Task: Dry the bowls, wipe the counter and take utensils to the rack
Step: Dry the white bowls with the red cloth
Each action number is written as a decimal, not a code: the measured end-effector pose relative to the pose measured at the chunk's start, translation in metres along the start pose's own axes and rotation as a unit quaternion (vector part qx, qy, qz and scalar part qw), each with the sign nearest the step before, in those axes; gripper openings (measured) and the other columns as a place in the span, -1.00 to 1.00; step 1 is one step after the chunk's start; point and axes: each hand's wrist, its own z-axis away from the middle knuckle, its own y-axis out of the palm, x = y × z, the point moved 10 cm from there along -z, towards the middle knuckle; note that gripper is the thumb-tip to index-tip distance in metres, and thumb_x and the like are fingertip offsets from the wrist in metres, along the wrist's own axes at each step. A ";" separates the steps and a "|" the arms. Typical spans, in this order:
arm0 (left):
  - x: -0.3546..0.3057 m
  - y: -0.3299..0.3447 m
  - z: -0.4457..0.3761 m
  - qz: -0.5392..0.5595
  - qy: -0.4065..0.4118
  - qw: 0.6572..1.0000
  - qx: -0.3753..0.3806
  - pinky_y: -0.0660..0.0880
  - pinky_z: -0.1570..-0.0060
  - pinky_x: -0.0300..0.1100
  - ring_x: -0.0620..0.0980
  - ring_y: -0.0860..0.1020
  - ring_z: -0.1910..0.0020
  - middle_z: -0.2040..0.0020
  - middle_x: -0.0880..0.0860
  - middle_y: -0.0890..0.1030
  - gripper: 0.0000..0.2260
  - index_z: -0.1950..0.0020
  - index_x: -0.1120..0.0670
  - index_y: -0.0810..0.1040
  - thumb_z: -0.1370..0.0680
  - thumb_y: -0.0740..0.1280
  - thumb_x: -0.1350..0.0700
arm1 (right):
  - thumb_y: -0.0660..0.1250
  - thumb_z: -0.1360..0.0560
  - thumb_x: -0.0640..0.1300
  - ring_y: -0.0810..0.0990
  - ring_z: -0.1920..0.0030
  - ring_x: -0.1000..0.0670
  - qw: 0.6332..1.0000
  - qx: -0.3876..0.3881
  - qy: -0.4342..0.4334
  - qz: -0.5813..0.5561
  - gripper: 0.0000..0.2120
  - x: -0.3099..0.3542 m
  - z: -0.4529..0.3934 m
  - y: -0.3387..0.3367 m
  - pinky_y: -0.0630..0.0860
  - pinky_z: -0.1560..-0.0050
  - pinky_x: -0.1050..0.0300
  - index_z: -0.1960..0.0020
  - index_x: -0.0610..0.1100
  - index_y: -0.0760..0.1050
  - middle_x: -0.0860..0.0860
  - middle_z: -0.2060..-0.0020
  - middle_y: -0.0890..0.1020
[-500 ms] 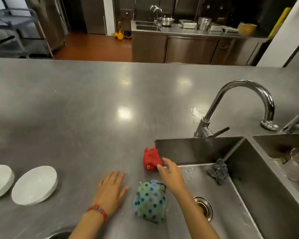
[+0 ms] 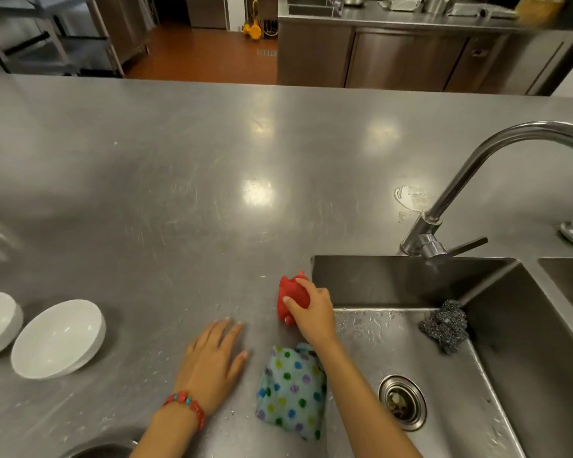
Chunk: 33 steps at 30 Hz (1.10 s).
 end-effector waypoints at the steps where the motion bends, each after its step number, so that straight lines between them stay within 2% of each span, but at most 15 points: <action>1: 0.002 0.001 0.001 -0.011 -0.004 1.000 0.005 0.06 -0.43 -0.13 -0.05 0.07 -0.48 -0.52 -0.03 0.09 0.14 -0.48 -0.07 0.05 -0.04 -0.69 -0.41 | 0.37 -0.45 -0.03 0.54 -0.03 -0.10 1.000 0.006 -0.005 -0.003 -0.55 0.002 0.002 0.006 0.53 -0.01 0.30 -0.31 0.01 0.40 -0.12 -0.15 0.39; 3: 0.006 0.001 0.002 -0.012 -0.013 1.000 0.008 0.04 -0.44 -0.12 -0.05 0.05 -0.48 -0.52 -0.03 0.07 0.14 -0.49 -0.07 0.03 -0.04 -0.69 -0.41 | 0.36 -0.44 -0.01 0.53 -0.07 -0.12 0.999 0.005 -0.010 0.030 -0.56 0.006 0.003 0.013 0.53 -0.14 0.04 -0.30 0.05 0.39 -0.11 -0.15 0.42; 5: 0.010 0.000 0.005 -0.001 -0.021 1.000 0.010 0.03 -0.44 -0.12 -0.03 0.05 -0.49 -0.52 -0.01 0.08 0.15 -0.49 -0.05 0.05 -0.05 -0.68 -0.42 | 0.34 -0.44 0.01 0.52 -0.10 -0.11 0.998 0.009 -0.014 0.061 -0.57 0.011 0.003 0.017 0.50 -0.17 -0.02 -0.30 0.07 0.39 -0.09 -0.15 0.46; 7: 0.014 -0.001 0.007 -0.003 -0.022 1.000 0.008 0.03 -0.44 -0.12 -0.03 0.05 -0.49 -0.52 -0.01 0.07 0.14 -0.49 -0.05 0.04 -0.05 -0.67 -0.42 | 0.35 -0.44 -0.02 0.54 -0.09 -0.11 0.998 0.022 -0.015 0.056 -0.59 0.013 0.003 0.021 0.52 -0.14 0.00 -0.27 0.05 0.41 -0.09 -0.14 0.51; 9: 0.017 -0.002 0.009 0.000 -0.021 1.000 0.004 0.05 -0.44 -0.12 -0.02 0.08 -0.48 -0.52 0.00 0.10 0.12 -0.49 -0.04 0.05 -0.08 -0.65 -0.43 | 0.36 -0.43 -0.08 0.55 -0.07 -0.07 0.999 0.025 -0.014 0.032 -0.64 0.013 0.005 0.021 0.52 -0.07 0.10 -0.22 0.01 0.45 -0.06 -0.10 0.55; 13: 0.024 -0.008 0.017 0.004 -0.030 1.000 -0.005 0.06 -0.43 -0.10 0.01 0.09 -0.48 -0.51 0.02 0.13 0.08 -0.48 -0.04 0.08 -0.13 -0.61 -0.44 | 0.38 -0.44 -0.21 0.52 0.05 0.10 0.989 0.038 0.013 -0.143 -0.73 0.013 0.018 0.022 0.50 0.22 0.39 -0.11 -0.01 0.48 0.00 -0.10 0.51; 14: 0.025 -0.010 0.020 0.001 -0.031 1.000 -0.002 0.06 -0.43 -0.09 0.00 0.09 -0.48 -0.51 0.01 0.12 0.05 -0.48 -0.04 0.07 -0.15 -0.58 -0.46 | 0.39 -0.44 -0.21 0.52 0.06 0.12 0.984 0.039 0.009 -0.176 -0.74 0.016 0.023 0.022 0.52 0.24 0.40 -0.09 0.01 0.48 -0.01 -0.09 0.52; 15: 0.025 -0.012 0.023 0.002 -0.032 0.999 -0.002 0.06 -0.43 -0.09 0.00 0.09 -0.48 -0.51 0.01 0.12 -0.02 -0.48 -0.04 0.07 -0.22 -0.50 -0.46 | 0.39 -0.44 -0.20 0.54 0.04 0.09 0.980 0.037 0.007 -0.197 -0.74 0.018 0.028 0.021 0.56 0.18 0.32 -0.08 0.03 0.48 -0.01 -0.09 0.53; 17: 0.027 -0.018 0.031 0.010 -0.031 0.999 -0.012 0.07 -0.44 -0.08 0.00 0.09 -0.48 -0.51 0.02 0.13 -0.29 -0.48 -0.04 0.09 -0.44 -0.23 -0.36 | 0.39 -0.45 -0.17 0.56 -0.02 0.01 0.971 0.042 0.011 -0.236 -0.76 0.024 0.041 0.021 0.60 0.01 0.08 -0.04 0.09 0.49 0.01 -0.07 0.56; 18: 0.028 -0.021 0.036 0.008 -0.032 0.999 -0.016 0.07 -0.44 -0.09 0.00 0.09 -0.48 -0.51 0.02 0.13 -0.41 -0.48 -0.04 0.09 -0.52 -0.10 -0.28 | 0.38 -0.46 -0.16 0.56 -0.02 0.01 0.966 0.049 0.016 -0.254 -0.76 0.026 0.048 0.021 0.60 0.00 0.04 -0.02 0.13 0.48 0.03 -0.05 0.56; 20: 0.033 -0.028 0.050 0.004 -0.040 0.999 -0.024 0.05 -0.45 -0.10 -0.01 0.08 -0.48 -0.51 0.00 0.11 -0.50 -0.48 -0.03 0.08 -0.58 0.03 -0.16 | 0.37 -0.46 -0.15 0.56 -0.02 0.01 0.958 0.062 0.025 -0.279 -0.77 0.030 0.065 0.022 0.61 0.06 0.08 -0.01 0.15 0.48 0.01 -0.06 0.55; 25: 0.046 -0.048 0.097 0.011 -0.074 0.996 -0.052 0.06 -0.44 -0.09 -0.01 0.08 -0.48 -0.51 0.02 0.13 -0.51 -0.48 0.00 0.11 -0.58 0.08 -0.12 | 0.35 -0.48 -0.19 0.58 0.07 -0.03 0.938 0.107 0.051 -0.326 -0.80 0.039 0.114 0.035 0.57 0.46 0.16 0.00 0.10 0.49 0.01 -0.04 0.52; 27: 0.057 -0.054 0.116 0.011 -0.088 0.994 -0.065 0.08 -0.43 -0.09 -0.02 0.10 -0.47 -0.50 0.02 0.14 -0.52 -0.48 0.00 0.12 -0.58 0.08 -0.11 | 0.34 -0.48 -0.20 0.58 0.07 -0.05 0.940 0.119 0.047 -0.317 -0.79 0.047 0.128 0.043 0.57 0.47 0.16 0.00 0.09 0.49 0.00 -0.03 0.51; 30: 0.077 -0.064 0.138 0.018 -0.104 0.991 -0.082 0.10 -0.42 -0.10 -0.01 0.12 -0.47 -0.49 0.04 0.18 -0.52 -0.46 0.03 0.16 -0.58 0.11 -0.09 | 0.35 -0.47 -0.21 0.57 0.11 0.03 0.941 0.130 0.040 -0.310 -0.80 0.065 0.146 0.057 0.56 0.48 0.22 0.04 0.08 0.49 0.07 0.04 0.53; 33: 0.102 -0.078 0.151 0.027 -0.121 0.987 -0.103 0.13 -0.41 -0.09 0.01 0.15 -0.46 -0.48 0.06 0.21 -0.53 -0.46 0.04 0.19 -0.58 0.13 -0.08 | 0.35 -0.46 -0.27 0.57 0.12 0.02 0.938 0.137 0.028 -0.318 -0.77 0.087 0.157 0.073 0.55 0.48 0.26 0.05 0.06 0.49 0.02 0.05 0.55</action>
